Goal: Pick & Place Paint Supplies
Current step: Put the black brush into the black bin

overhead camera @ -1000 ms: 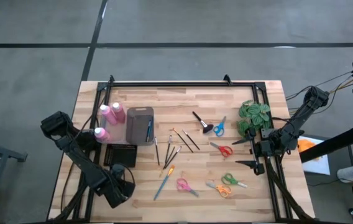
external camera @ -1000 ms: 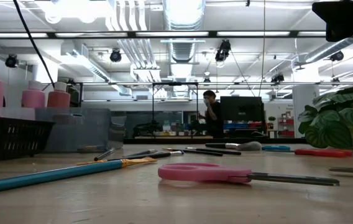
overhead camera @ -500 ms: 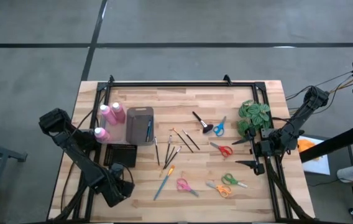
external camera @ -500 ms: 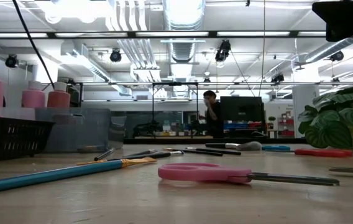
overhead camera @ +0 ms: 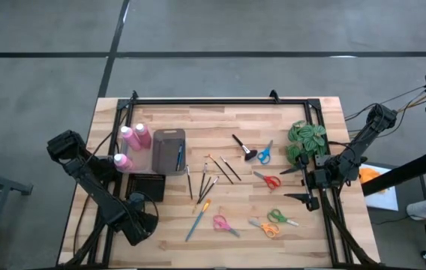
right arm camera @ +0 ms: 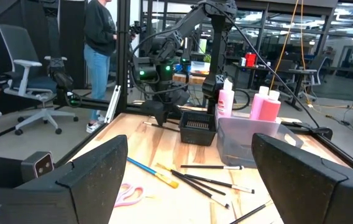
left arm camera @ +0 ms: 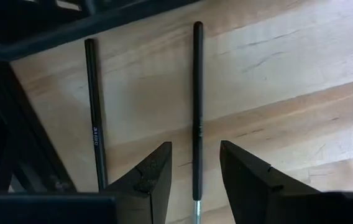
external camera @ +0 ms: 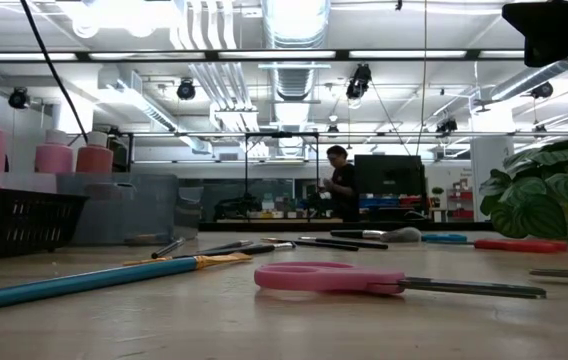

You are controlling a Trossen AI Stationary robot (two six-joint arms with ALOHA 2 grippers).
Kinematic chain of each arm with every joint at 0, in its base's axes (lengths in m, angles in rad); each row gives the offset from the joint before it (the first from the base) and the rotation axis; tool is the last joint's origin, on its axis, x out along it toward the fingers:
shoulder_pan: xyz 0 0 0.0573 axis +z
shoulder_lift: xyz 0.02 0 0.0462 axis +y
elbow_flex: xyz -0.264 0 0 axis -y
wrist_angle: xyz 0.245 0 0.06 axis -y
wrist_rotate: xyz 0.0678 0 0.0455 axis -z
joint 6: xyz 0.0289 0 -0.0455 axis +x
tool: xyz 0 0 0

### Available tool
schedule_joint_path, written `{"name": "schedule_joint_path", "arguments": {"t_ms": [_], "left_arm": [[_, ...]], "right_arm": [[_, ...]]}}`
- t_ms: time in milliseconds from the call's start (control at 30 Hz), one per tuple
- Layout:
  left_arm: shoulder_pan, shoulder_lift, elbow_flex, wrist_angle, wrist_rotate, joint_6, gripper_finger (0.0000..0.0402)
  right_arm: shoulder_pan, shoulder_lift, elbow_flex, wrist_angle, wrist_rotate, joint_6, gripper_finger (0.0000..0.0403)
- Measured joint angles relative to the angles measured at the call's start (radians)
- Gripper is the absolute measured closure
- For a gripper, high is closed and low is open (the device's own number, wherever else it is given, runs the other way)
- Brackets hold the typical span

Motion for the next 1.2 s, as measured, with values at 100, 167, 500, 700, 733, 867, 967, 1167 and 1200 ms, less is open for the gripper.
{"name": "schedule_joint_path", "arguments": {"t_ms": [100,167,500,700,733,867,967,1167,1200], "left_arm": [[0.000,0.000,-0.022,0.042,0.000,-0.019,0.0265],[0.000,0.000,-0.045,0.102,0.000,-0.024,0.0265],[0.000,-0.007,-0.083,0.179,-0.009,-0.018,0.0268],[0.000,-0.003,-0.075,0.175,-0.016,-0.017,0.0313],[0.000,-0.003,-0.075,0.178,-0.017,-0.016,0.0325],[0.001,-0.003,-0.075,0.185,-0.024,-0.017,0.0375],[0.001,-0.003,-0.074,0.182,-0.024,-0.017,0.0394],[0.001,-0.003,-0.074,0.181,-0.023,-0.017,0.0393],[0.001,-0.003,-0.074,0.181,-0.023,-0.017,0.0394]], "right_arm": [[0.000,0.000,0.000,0.000,0.000,-0.001,0.0062],[0.000,0.000,0.000,0.000,0.000,0.000,0.0062],[0.000,0.000,0.000,0.000,0.000,-0.002,0.0062],[0.000,0.000,0.000,-0.001,0.000,0.000,0.0062],[0.000,0.000,0.000,0.000,0.000,0.000,0.0062],[0.000,0.000,0.000,0.000,0.000,0.000,0.0062],[0.000,0.000,0.000,-0.001,0.000,-0.001,0.0062],[0.000,0.000,0.000,-0.001,0.000,-0.001,0.0062],[0.000,0.000,0.000,-0.001,0.000,-0.002,0.0062]]}}
